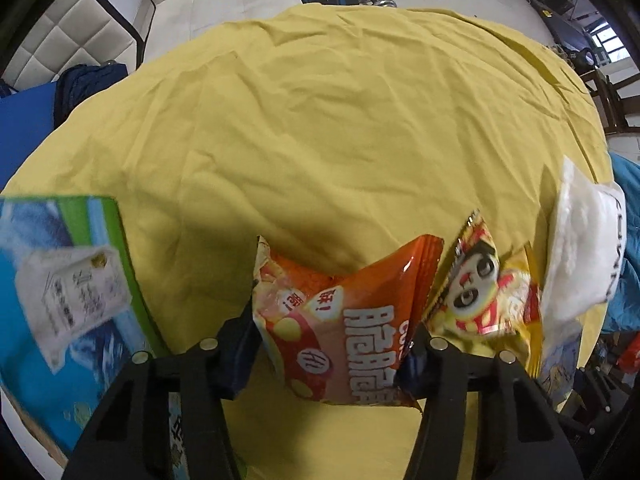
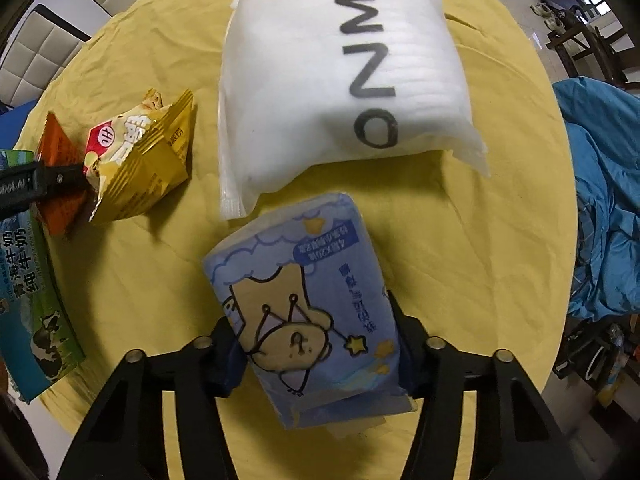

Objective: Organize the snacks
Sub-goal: 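Grasp the orange chip bag with the left tool while the right tool grasps the blue tissue pack, then carry both packs into the box and open both tools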

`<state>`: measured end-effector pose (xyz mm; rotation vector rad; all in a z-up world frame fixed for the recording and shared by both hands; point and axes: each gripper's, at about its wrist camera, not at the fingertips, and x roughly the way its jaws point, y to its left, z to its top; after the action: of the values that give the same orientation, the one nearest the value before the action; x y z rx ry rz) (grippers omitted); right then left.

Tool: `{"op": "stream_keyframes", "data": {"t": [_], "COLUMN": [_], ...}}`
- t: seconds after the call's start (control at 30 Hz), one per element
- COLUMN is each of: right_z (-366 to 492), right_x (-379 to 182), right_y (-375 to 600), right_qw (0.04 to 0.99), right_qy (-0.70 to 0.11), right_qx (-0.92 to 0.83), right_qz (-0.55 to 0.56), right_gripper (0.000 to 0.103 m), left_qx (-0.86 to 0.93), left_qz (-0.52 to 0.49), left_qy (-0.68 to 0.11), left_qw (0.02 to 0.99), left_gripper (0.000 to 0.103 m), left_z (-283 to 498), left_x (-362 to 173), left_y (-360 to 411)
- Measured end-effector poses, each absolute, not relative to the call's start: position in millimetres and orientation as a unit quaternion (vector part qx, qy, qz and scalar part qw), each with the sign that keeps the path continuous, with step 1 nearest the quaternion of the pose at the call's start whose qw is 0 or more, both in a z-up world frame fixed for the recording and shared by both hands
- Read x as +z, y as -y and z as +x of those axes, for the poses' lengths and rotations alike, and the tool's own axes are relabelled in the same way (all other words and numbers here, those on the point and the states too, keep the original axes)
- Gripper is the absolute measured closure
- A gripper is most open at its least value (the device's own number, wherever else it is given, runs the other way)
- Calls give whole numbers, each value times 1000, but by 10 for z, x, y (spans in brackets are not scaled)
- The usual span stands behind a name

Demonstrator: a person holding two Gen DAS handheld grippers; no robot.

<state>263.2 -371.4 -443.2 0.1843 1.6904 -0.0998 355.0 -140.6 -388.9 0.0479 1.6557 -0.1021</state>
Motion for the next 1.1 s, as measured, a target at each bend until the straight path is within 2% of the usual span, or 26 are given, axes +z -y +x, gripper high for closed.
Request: {"op": "stream_keyframes", "data": {"t": [0.07, 0.27, 0.53, 0.8, 1.1], "right_z": [2598, 2482, 2260, 2032, 1945], "right_x": [-4371, -4259, -4018, -3518, -2725], "right_y": [3719, 3712, 3675, 3480, 3065], "right_qw": [660, 661, 667, 691, 730], "right_qy": [-746, -743, -735, -711, -672], "right_qx": [-47, -49, -46, -20, 29], "right_qz": [81, 97, 114, 129, 123], "right_gripper": [50, 55, 56, 57, 57], "left_qx": [-43, -49, -74, -112, -123], "left_qz": [13, -7, -26, -58, -74], "left_qy": [-732, -724, -700, -662, -614], "left_qw": [680, 688, 710, 739, 776], "left_gripper": [53, 55, 55, 55, 55], "left_z": [3458, 3127, 2413, 1919, 1903], "left_x": [-3830, -3662, -3358, -2795, -2142], "left_y": [1382, 1356, 1433, 1308, 780]}}
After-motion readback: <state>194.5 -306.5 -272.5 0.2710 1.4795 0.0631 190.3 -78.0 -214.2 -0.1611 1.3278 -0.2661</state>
